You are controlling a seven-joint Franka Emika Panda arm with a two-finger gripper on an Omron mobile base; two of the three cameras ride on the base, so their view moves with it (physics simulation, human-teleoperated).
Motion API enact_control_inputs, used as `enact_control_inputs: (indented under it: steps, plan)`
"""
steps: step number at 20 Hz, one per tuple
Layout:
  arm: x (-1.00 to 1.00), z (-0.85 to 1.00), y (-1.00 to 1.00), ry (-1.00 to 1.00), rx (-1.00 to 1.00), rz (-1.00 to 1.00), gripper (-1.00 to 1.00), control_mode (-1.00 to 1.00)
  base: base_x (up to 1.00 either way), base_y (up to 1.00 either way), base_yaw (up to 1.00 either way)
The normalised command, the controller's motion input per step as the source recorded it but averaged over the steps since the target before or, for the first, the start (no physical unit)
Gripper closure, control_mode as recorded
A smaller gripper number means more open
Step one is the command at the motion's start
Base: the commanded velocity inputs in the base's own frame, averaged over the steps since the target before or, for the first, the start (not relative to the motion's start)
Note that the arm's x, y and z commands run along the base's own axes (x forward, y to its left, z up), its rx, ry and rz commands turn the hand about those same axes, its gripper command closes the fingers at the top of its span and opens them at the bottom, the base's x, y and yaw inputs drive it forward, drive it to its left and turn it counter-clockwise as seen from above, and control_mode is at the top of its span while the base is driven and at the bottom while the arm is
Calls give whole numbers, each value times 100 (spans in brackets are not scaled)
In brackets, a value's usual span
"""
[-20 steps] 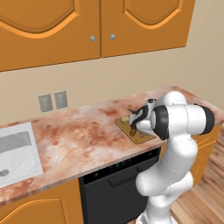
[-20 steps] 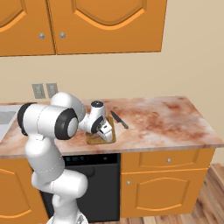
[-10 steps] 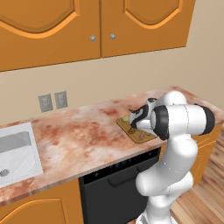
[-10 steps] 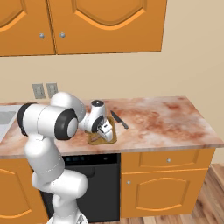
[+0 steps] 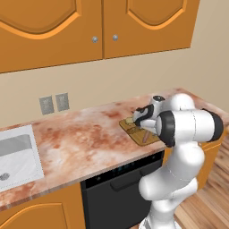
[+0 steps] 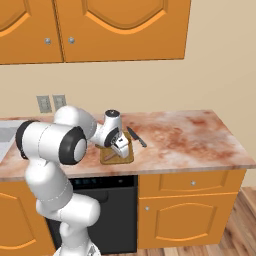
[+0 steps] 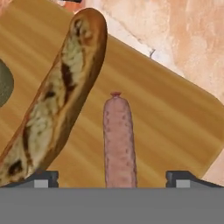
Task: Retrieve the sausage and cheese from the fridge and place them on the cutting board on the counter.
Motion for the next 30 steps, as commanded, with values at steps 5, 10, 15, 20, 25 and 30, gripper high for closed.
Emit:
enact_control_inputs:
  steps: [5, 10, 15, 20, 25, 30]
  plan:
    - [-11, 53, 0, -1, 2, -1, -100, -100, 0, 0, 0]
    - [-24, 68, 0, -1, 2, 0, -100, -100, 0, 0, 0]
    - [-86, 61, 0, -6, 0, 5, -100, -100, 0, 0, 0]
    - [-100, 49, 0, -16, 0, 15, -100, -100, 0, 0, 0]
    - [-89, 54, 0, -16, 0, 14, -100, -100, 0, 0, 0]
    - [-82, 67, 0, -11, 0, 10, -100, -100, 0, 0, 0]
